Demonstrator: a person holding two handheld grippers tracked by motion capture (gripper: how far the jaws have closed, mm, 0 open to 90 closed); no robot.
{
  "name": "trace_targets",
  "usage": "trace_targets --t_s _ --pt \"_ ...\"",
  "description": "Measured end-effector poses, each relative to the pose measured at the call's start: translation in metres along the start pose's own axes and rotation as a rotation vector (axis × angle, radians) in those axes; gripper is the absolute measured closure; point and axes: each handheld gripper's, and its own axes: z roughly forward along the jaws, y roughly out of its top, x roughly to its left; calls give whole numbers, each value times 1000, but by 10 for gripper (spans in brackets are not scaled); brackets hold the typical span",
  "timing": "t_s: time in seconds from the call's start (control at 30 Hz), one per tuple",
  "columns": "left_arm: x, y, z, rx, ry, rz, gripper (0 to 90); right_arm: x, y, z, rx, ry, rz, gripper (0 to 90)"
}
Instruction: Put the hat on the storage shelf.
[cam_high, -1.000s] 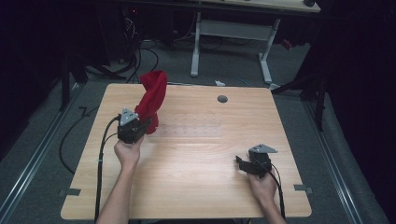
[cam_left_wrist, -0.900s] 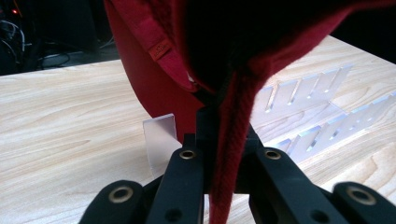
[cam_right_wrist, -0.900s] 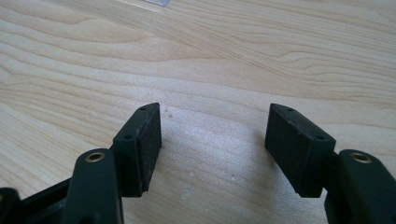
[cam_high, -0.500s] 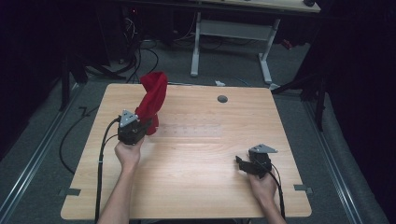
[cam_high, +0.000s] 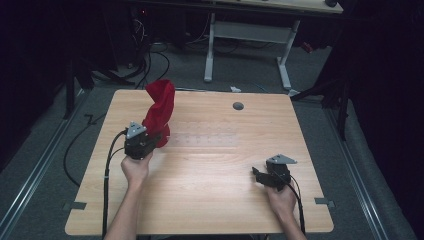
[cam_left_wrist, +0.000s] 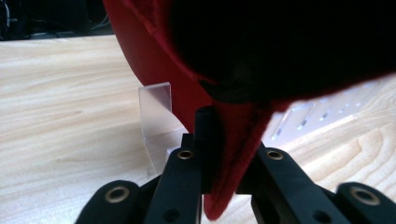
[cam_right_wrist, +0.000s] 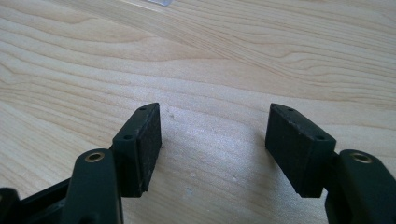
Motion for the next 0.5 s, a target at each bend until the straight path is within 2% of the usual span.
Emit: trace_targets --t_s 0.2,0.4,0.5 --pt "0 1 -6 17 11 -5 720 0 0 0 0 0 -1 363" --pt "1 1 -10 28 28 -11 472 0 0 0 0 0 -1 364" --pt "-1 1 -12 34 25 -8 398 0 0 0 1 0 0 363"
